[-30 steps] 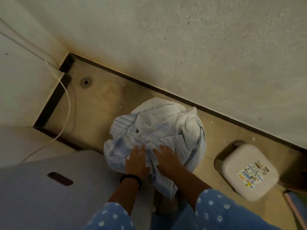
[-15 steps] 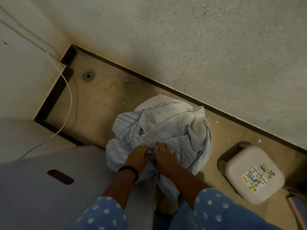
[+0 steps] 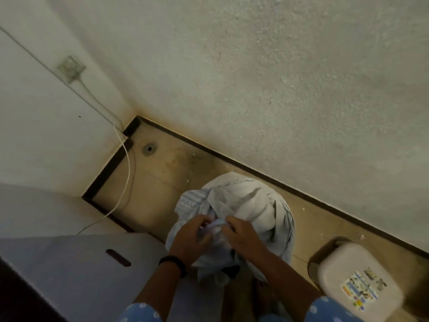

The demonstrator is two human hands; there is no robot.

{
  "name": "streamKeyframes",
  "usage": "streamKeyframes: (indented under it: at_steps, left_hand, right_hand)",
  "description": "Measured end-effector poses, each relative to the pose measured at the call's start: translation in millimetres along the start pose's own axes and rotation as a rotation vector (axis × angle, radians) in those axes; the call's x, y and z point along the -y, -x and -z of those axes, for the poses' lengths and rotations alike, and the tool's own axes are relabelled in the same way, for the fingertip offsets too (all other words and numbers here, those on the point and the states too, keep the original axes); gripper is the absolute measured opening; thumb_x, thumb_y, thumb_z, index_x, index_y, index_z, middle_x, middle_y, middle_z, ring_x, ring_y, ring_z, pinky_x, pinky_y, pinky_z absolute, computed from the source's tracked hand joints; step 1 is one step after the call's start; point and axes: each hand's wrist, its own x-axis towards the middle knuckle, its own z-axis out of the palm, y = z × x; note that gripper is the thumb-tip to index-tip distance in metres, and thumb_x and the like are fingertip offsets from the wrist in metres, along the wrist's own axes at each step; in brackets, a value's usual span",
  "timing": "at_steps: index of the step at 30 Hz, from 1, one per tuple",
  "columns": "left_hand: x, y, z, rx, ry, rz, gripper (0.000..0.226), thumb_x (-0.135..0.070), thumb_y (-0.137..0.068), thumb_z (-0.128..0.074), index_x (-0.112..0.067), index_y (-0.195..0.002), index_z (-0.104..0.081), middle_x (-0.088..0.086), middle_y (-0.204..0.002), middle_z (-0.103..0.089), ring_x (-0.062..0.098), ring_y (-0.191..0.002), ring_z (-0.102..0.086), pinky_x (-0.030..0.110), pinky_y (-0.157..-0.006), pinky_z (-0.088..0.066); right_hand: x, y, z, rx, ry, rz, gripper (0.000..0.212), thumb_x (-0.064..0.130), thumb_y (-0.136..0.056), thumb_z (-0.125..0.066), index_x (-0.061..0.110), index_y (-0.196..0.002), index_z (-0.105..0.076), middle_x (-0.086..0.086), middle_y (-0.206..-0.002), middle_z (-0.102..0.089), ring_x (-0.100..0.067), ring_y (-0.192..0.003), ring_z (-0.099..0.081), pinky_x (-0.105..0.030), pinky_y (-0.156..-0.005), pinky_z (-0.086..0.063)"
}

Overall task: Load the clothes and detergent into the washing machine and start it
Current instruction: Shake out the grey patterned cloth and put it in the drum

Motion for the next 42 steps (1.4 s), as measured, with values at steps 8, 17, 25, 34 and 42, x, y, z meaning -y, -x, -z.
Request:
streamKeyframes:
  at_steps: [8, 17, 25, 34, 42]
  left_hand:
    - [-35.9, 44.0, 16.0, 0.102, -0.125, 0.014, 0.074, -0.059, -0.068, -0.041, -0.010, -0.119, -0.060, 0.008, -0.116, -0.065, 0.024, -0.107, -0.060, 0.037, -0.091, -0.047]
    - [-41.6, 90.3, 28.2, 0.120, -0.153, 0.136, 0.030, -0.019, -0.093, -0.058, -0.014, -0.122, -0.062, 0.000, -0.125, -0.062, 0.018, -0.116, -0.056, 0.025, -0.094, -0.043]
    - [-88.8, 122.1, 81.6, -0.225, 0.110, 0.109, 0.021, -0.021, -0.101, -0.045, -0.027, -0.081, -0.048, -0.001, -0.083, -0.057, 0.018, -0.078, -0.053, 0.025, -0.066, -0.041]
    - [-206.2, 155.2, 156.0, -0.227, 0.432, -0.226, 0.014, -0.044, -0.080, -0.063, -0.030, -0.083, -0.066, 0.005, -0.073, -0.054, 0.023, -0.068, -0.046, 0.039, -0.064, -0.039]
    - [-220.8, 188.6, 184.6, -0.179, 0.456, -0.344, 0.062, -0.020, -0.076, -0.078, -0.023, -0.130, -0.048, 0.002, -0.119, -0.061, 0.015, -0.111, -0.059, 0.030, -0.095, -0.051]
  right_hand:
    - [64.8, 66.4, 48.7, -0.081, -0.139, 0.193, 0.043, 0.034, -0.083, -0.043, -0.004, -0.083, -0.061, -0.020, -0.077, -0.063, -0.018, -0.068, -0.055, -0.032, -0.067, -0.047]
    - [175.5, 157.3, 126.1, -0.029, -0.458, 0.487, 0.030, 0.015, -0.092, -0.048, 0.002, -0.064, -0.046, -0.007, -0.059, -0.048, -0.016, -0.053, -0.044, -0.029, -0.051, -0.039]
    - [224.3, 193.9, 169.3, -0.089, -0.352, 0.685, 0.020, 0.016, -0.082, -0.046, 0.009, -0.064, -0.044, -0.016, -0.061, -0.039, -0.018, -0.058, -0.039, -0.030, -0.055, -0.033]
    - [223.4, 188.8, 133.6, 0.117, 0.411, 0.591, 0.125, 0.073, -0.055, -0.073, 0.044, -0.149, 0.003, 0.004, -0.155, -0.028, -0.017, -0.140, -0.028, -0.047, -0.113, -0.030]
    - [226.8, 189.8, 120.8, 0.039, 0.021, 0.725, 0.021, 0.014, -0.093, -0.061, 0.023, -0.110, -0.068, 0.009, -0.094, -0.072, -0.001, -0.085, -0.067, -0.023, -0.075, -0.052]
